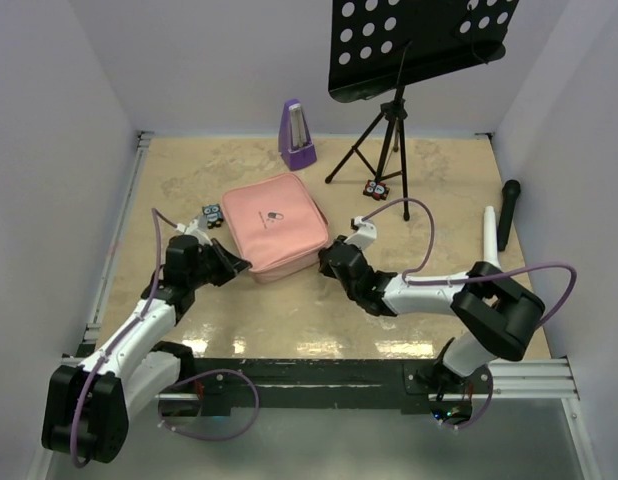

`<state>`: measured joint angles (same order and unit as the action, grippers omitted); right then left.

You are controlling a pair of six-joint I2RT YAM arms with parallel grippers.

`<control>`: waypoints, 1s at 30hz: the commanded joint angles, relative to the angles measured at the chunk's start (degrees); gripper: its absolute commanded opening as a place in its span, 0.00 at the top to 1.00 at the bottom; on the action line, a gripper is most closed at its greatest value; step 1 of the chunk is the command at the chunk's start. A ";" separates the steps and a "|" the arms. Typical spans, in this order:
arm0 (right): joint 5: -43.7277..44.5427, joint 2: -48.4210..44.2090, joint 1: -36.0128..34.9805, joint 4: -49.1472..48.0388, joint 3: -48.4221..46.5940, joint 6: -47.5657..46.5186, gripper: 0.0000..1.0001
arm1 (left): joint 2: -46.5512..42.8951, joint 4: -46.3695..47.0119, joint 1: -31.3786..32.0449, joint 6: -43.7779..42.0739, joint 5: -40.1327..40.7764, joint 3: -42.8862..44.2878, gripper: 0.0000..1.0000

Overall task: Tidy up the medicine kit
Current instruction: Zip the medicine box at the center of the board.

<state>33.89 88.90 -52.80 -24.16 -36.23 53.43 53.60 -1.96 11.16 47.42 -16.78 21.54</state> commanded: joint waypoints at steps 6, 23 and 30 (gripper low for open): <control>5.31 -4.96 2.70 6.14 4.14 -0.34 1.00 | -1.31 -7.09 -2.81 -6.64 6.14 6.40 0.52; 5.13 -7.52 -4.58 7.28 5.30 -0.96 1.00 | -12.56 -5.60 6.31 2.32 -2.39 4.74 0.00; 5.92 -1.64 -11.71 8.17 0.47 1.50 1.00 | -15.28 -5.86 10.29 5.93 -2.47 1.49 0.00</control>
<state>39.62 83.72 -61.65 -18.90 -32.34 53.06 40.47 -8.45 20.78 50.00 -18.24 24.25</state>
